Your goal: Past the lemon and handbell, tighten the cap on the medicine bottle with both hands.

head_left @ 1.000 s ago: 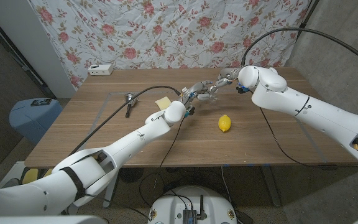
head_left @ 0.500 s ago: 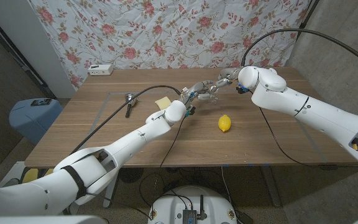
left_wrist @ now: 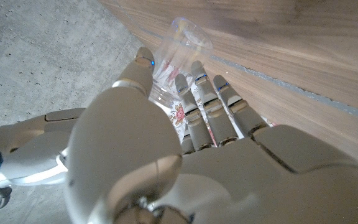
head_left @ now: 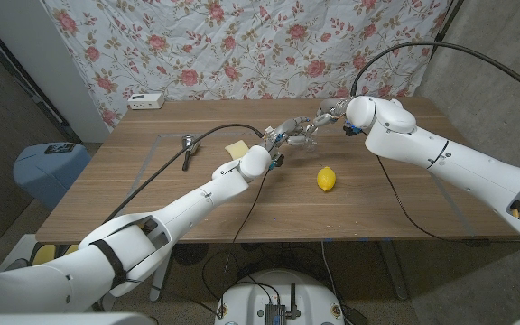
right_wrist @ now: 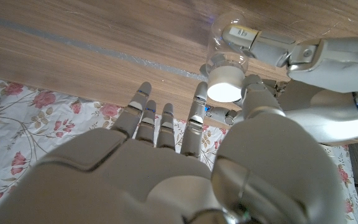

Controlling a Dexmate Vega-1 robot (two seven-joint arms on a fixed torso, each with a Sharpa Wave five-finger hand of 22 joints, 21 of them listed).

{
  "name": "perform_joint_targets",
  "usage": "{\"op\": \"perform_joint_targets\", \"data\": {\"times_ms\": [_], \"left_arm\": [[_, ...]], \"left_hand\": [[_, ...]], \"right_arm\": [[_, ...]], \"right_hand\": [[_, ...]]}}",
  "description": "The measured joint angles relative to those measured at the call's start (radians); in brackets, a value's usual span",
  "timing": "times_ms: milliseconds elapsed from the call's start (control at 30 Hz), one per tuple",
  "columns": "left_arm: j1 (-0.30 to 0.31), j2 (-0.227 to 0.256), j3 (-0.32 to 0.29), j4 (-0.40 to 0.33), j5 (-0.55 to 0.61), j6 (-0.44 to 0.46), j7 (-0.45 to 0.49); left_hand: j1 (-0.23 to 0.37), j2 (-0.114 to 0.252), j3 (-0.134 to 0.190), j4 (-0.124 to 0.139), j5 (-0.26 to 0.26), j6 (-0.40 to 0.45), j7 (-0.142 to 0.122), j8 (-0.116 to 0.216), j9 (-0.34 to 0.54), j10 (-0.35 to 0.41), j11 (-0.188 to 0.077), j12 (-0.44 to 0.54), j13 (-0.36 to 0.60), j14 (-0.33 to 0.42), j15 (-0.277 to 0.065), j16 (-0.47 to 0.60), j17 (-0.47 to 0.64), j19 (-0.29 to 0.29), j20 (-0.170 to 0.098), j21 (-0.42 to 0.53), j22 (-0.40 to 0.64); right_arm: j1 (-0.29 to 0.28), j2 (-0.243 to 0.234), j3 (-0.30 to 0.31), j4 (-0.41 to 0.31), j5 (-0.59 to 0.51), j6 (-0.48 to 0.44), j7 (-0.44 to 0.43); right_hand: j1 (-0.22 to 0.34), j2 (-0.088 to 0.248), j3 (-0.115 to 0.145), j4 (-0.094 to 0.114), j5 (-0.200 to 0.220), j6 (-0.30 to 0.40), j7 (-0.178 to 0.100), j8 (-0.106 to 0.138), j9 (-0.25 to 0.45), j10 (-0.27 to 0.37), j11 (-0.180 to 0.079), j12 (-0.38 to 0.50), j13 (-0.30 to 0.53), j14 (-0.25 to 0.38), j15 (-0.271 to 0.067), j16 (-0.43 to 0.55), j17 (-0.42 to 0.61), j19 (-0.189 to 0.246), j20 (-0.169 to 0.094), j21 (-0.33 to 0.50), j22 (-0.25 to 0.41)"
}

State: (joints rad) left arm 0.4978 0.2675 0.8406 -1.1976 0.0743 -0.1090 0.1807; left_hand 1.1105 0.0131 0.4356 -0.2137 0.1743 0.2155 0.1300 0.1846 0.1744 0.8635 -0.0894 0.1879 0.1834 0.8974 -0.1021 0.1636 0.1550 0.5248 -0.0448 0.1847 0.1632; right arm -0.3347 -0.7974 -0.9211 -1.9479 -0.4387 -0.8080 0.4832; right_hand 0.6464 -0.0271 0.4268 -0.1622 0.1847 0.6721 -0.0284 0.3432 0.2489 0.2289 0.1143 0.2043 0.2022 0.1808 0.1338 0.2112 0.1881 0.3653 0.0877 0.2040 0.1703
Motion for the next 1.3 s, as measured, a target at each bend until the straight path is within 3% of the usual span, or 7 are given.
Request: {"op": "perform_joint_targets", "data": {"times_ms": [367,433,1300], "left_arm": [[0.0,0.0,0.001,0.001,-0.001,-0.001,0.0],[0.0,0.0,0.001,0.001,-0.001,-0.001,0.0],[0.009,0.005,0.0,-0.01,-0.002,-0.006,-0.001]], "left_hand": [[-0.004,-0.004,0.0,0.0,0.0,0.0,0.0,0.0,0.0,0.0,0.0,-0.003,0.0,0.0,0.0,0.0,-0.004,0.0,0.0,0.0,0.0],[-0.004,-0.004,0.015,0.004,-0.001,0.0,0.0,0.0,0.0,0.0,0.0,-0.002,0.001,0.0,0.0,0.0,-0.004,0.0,0.0,0.0,0.0],[-0.003,-0.005,0.015,0.004,-0.004,-0.001,-0.009,0.0,0.0,0.0,0.0,0.001,0.001,0.002,-0.002,-0.002,0.001,0.0,0.0,0.0,0.0]], "right_arm": [[-0.004,0.002,0.0,0.001,0.0,-0.002,-0.013],[-0.006,0.003,0.0,0.001,0.0,-0.003,-0.016],[-0.026,0.007,-0.003,-0.018,-0.025,-0.031,-0.055]], "right_hand": [[0.004,0.004,0.0,0.0,0.0,0.029,-0.007,0.017,0.005,0.018,-0.007,0.008,0.0,0.018,-0.011,0.004,0.003,0.016,-0.002,0.0,0.0],[0.004,0.004,0.0,0.0,0.0,0.037,-0.009,0.021,0.007,0.023,-0.005,0.008,0.0,0.023,-0.012,0.004,0.005,0.02,-0.005,0.0,0.0],[0.004,0.004,-0.009,0.008,0.0,0.168,-0.021,0.073,-0.001,0.084,-0.023,0.016,0.0,0.064,-0.039,0.012,0.005,0.065,-0.015,0.008,0.0]]}}
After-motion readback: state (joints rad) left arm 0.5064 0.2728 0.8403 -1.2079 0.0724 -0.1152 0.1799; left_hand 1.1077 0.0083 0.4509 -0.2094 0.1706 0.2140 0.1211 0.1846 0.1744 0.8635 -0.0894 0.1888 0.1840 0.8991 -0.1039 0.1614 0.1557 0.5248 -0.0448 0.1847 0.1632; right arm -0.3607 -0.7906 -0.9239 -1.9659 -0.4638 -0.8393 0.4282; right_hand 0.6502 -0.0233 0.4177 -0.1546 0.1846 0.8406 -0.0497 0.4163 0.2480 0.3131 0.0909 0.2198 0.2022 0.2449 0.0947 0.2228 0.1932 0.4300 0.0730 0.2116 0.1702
